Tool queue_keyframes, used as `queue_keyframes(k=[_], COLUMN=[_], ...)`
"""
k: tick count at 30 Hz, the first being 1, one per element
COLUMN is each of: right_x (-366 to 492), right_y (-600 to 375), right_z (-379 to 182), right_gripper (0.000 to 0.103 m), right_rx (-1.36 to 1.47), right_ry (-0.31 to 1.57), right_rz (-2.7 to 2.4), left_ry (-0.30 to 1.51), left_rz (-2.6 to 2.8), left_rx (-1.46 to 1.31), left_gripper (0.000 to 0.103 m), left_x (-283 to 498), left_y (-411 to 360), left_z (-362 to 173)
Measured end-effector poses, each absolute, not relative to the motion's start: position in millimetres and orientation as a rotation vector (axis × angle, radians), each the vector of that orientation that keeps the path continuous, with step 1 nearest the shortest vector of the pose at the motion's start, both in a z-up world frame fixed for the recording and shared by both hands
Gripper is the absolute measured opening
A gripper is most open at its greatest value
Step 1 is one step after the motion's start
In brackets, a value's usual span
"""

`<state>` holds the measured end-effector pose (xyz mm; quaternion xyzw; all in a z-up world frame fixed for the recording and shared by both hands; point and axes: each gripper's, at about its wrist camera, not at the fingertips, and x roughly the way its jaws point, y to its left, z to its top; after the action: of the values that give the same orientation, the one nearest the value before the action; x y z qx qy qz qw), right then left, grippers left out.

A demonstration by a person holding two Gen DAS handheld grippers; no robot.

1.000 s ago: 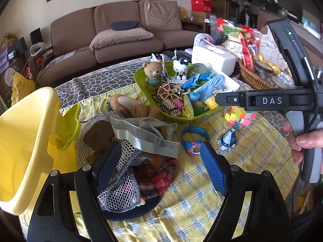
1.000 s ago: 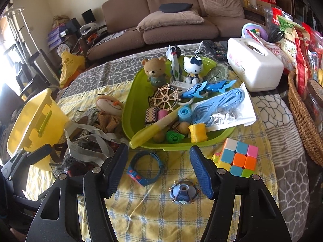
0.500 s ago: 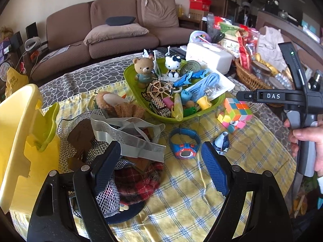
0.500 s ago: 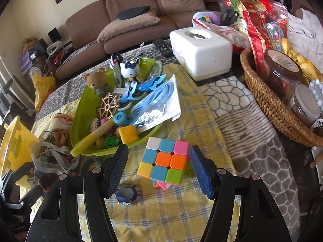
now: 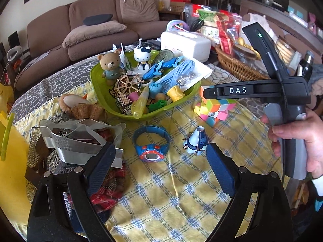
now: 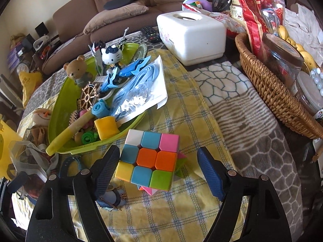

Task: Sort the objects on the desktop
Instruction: 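Grasp the blue-and-white cone toy with the left tool while the right nears the Rubik's cube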

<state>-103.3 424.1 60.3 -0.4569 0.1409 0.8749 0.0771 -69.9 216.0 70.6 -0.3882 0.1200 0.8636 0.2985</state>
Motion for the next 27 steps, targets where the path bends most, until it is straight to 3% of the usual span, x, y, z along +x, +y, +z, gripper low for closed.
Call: queue_keyframes(k=[17, 20, 22, 27], right_x=[-100, -100, -100, -100], right_y=[430, 434, 435, 439], right_z=[65, 64, 65, 68], right_gripper=[0.082, 0.082, 0.082, 0.082], right_rx=[-1.363, -1.365, -1.364, -1.351], right_ry=[0.43, 0.443, 0.445, 0.47], right_rz=[2.595, 2.59, 2.588, 2.588], left_ry=[0.323, 0.327, 0.324, 0.337], left_rz=[2.188, 2.187, 2.179, 2.163], left_rx=[-0.988, -1.01, -1.034, -1.081], left_gripper=[0.089, 0.076, 0.061, 0.056], left_x=[-74, -80, -84, -89], left_y=[276, 283, 287, 296], left_z=[50, 39, 32, 12])
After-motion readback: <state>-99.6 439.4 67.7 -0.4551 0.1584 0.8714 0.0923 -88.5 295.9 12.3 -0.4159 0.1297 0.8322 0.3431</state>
